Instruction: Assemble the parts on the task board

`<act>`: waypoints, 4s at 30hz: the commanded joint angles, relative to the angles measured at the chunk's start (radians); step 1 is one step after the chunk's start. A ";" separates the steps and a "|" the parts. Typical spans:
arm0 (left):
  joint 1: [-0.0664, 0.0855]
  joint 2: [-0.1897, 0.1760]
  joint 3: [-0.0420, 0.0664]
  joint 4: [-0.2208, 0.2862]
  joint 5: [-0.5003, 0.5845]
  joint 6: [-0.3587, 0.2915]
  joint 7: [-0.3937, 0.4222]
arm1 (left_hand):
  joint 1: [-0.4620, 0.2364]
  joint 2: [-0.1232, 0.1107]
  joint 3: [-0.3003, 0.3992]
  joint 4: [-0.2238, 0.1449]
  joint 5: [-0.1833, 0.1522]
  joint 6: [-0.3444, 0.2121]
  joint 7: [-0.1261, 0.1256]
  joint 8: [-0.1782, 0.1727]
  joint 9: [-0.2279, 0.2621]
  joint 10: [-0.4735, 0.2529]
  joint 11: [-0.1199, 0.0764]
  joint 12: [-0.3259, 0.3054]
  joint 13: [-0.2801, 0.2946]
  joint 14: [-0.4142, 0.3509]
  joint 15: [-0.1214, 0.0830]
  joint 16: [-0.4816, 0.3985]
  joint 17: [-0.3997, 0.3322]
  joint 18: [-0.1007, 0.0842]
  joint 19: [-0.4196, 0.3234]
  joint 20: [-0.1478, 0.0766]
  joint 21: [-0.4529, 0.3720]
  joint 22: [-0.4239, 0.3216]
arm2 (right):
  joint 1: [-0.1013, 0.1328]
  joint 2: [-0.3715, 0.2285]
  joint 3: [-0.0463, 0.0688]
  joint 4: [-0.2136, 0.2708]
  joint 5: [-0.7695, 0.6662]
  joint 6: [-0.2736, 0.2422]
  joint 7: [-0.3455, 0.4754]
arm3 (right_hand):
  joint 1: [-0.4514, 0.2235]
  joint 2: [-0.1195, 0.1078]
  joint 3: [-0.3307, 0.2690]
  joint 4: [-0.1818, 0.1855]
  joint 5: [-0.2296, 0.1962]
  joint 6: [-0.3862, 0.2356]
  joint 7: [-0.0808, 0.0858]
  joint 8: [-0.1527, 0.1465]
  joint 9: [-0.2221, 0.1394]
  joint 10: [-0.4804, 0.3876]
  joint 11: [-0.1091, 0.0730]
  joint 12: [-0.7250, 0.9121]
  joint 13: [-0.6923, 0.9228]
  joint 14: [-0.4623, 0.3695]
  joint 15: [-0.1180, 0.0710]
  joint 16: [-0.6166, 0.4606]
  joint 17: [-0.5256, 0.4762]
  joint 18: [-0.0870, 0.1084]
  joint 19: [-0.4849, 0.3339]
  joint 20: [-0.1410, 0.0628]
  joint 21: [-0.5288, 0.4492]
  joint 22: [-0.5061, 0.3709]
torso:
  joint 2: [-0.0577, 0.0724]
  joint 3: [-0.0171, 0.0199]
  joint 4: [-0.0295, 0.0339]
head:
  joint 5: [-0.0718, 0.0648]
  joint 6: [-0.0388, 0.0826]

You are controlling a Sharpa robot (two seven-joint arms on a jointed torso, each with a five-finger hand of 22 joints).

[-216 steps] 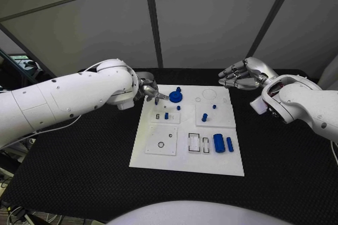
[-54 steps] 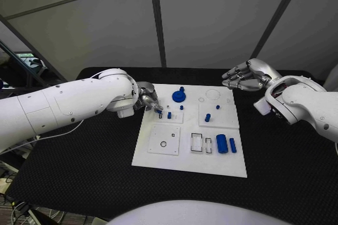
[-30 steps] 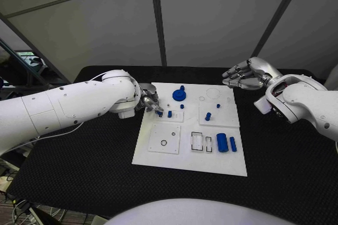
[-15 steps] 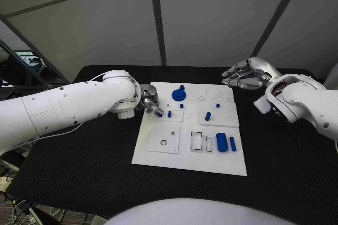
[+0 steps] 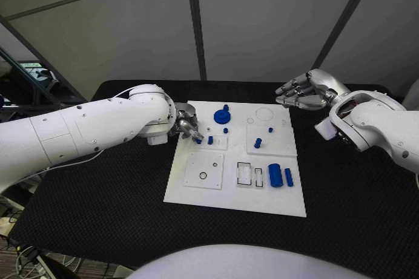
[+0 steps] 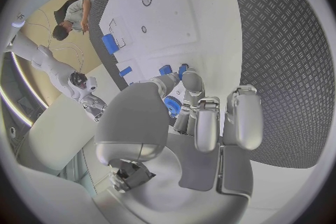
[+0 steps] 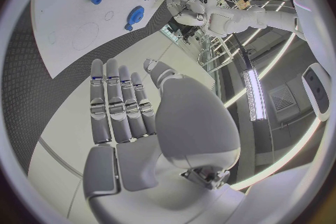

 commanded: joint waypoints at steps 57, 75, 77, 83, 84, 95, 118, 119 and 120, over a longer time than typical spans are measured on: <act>-0.002 0.026 -0.003 -0.041 -0.004 0.063 -0.021 | -0.245 -0.016 0.036 -0.036 0.016 0.078 -0.042 0.043 0.026 0.064 -0.029 0.060 0.057 0.106 -0.032 0.006 0.263 -0.022 0.044 -0.025 0.047 0.128 | 0.002 -0.005 0.001 0.008 -0.002 -0.001 0.005 | -0.001 0.005 -0.002 -0.005 0.005 0.005 0.005 -0.001 0.001 0.003 0.001 0.001 -0.001 -0.001 0.005 -0.006 -0.002 0.011 0.009 -0.002 -0.010 -0.003 | 0.000 -0.0003 0.0007 | -0.007 -0.010; -0.002 0.024 -0.003 -0.043 -0.008 0.054 -0.021 | -0.248 -0.011 0.027 -0.037 0.017 0.084 -0.045 0.046 0.027 0.068 -0.032 0.065 0.063 0.106 -0.033 0.006 0.263 -0.023 0.046 -0.026 0.050 0.131 | 0.002 -0.006 0.001 0.009 -0.002 -0.001 0.005 | -0.001 0.005 -0.002 -0.005 0.005 0.005 0.005 -0.001 0.001 0.003 0.001 0.001 -0.001 -0.001 0.005 -0.006 -0.002 0.011 0.009 -0.002 -0.010 -0.003 | 0.000 0.0001 -0.0003 | -0.007 -0.011; -0.002 0.025 -0.003 -0.043 -0.008 0.051 -0.021 | -0.253 -0.010 0.022 -0.034 0.016 0.086 -0.045 0.047 0.028 0.070 -0.032 0.066 0.063 0.106 -0.034 0.006 0.263 -0.023 0.046 -0.026 0.051 0.132 | 0.002 -0.006 0.001 0.010 -0.002 -0.001 0.005 | -0.001 0.005 -0.002 -0.005 0.005 0.005 0.005 -0.001 0.001 0.003 0.001 0.001 -0.001 -0.001 0.005 -0.006 -0.002 0.011 0.009 -0.002 -0.010 -0.003 | 0.001 -0.0002 -0.0007 | -0.007 -0.010; -0.002 0.027 -0.003 -0.045 -0.009 0.044 -0.021 | -0.278 -0.008 -0.007 -0.016 0.015 0.090 -0.045 0.048 0.028 0.071 -0.031 0.066 0.063 0.106 -0.034 0.006 0.263 -0.023 0.046 -0.027 0.050 0.132 | 0.002 -0.007 0.001 0.011 -0.002 -0.001 0.005 | -0.001 0.005 -0.002 -0.005 0.005 0.005 0.005 -0.001 0.001 0.003 0.001 0.001 -0.001 -0.001 0.005 -0.006 -0.002 0.011 0.009 -0.002 -0.010 -0.003 | 0.000 -0.0003 0.0005 | -0.009 -0.010; -0.002 0.027 -0.003 -0.045 -0.009 0.042 -0.021 | -0.288 -0.007 -0.018 -0.008 0.014 0.091 -0.044 0.048 0.028 0.072 -0.031 0.066 0.063 0.106 -0.033 0.006 0.263 -0.023 0.047 -0.027 0.050 0.133 | 0.002 -0.007 0.001 0.011 -0.002 -0.001 0.005 | -0.001 0.005 -0.002 -0.005 0.005 0.005 0.005 -0.001 0.001 0.003 0.001 0.001 -0.001 -0.001 0.005 -0.006 -0.002 0.011 0.009 -0.002 -0.010 -0.003 | 0.000 -0.0002 0.0005 | -0.009 -0.010; -0.002 0.029 -0.003 -0.050 -0.009 0.012 -0.019 | -0.342 0.007 -0.149 0.057 0.014 0.099 -0.046 0.046 0.028 0.077 -0.032 0.074 0.073 0.106 -0.034 0.006 0.263 -0.025 0.051 -0.028 0.054 0.141 | 0.002 -0.008 0.001 0.011 -0.003 -0.002 0.005 | -0.002 0.005 -0.002 -0.004 0.005 0.005 0.005 -0.001 0.001 0.002 0.002 0.001 -0.001 -0.001 0.006 -0.006 -0.003 0.011 0.010 -0.001 -0.012 -0.005 | 0.000 -0.0009 -0.0005 | -0.011 -0.008; -0.002 0.013 0.001 -0.035 -0.009 -0.077 -0.010 | -0.328 -0.002 -0.247 0.085 0.016 0.078 -0.039 0.036 0.026 0.044 -0.027 0.033 0.021 0.106 -0.031 0.006 0.263 -0.016 0.032 -0.026 0.020 0.111 | 0.001 -0.008 0.000 0.009 -0.003 0.001 0.006 | -0.002 0.005 -0.002 -0.004 0.005 0.005 0.005 -0.001 0.001 0.002 0.002 0.001 -0.001 -0.001 0.006 -0.006 -0.003 0.011 0.010 -0.001 -0.012 -0.005 | -0.001 -0.0012 -0.0001 | -0.015 -0.003; -0.002 0.012 0.002 -0.033 -0.007 -0.100 -0.007 | -0.324 -0.001 -0.259 0.089 0.016 0.071 -0.036 0.034 0.026 0.032 -0.024 0.018 0.002 0.105 -0.029 0.004 0.261 -0.013 0.025 -0.025 0.008 0.100 | 0.001 -0.008 0.000 0.008 -0.003 0.001 0.006 | -0.002 0.005 -0.002 -0.004 0.005 0.005 0.005 -0.001 0.001 0.002 0.002 0.001 -0.001 -0.001 0.006 -0.006 -0.003 0.011 0.010 -0.001 -0.012 -0.005 | 0.000 -0.0011 -0.0005 | -0.015 -0.002; -0.002 0.011 0.003 -0.032 -0.004 -0.116 -0.004 | -0.322 -0.009 -0.285 0.101 0.015 0.056 -0.029 0.025 0.022 0.009 -0.018 -0.009 -0.030 0.099 -0.025 -0.011 0.245 -0.007 0.010 -0.021 -0.017 0.078 | 0.001 -0.008 0.000 0.008 -0.003 0.001 0.006 | -0.002 0.005 -0.002 -0.004 0.005 0.005 0.005 -0.001 0.001 0.002 0.002 0.001 -0.001 -0.001 0.006 -0.006 -0.003 0.011 0.010 -0.001 -0.012 -0.005 | 0.000 -0.0009 -0.0007 | -0.015 -0.001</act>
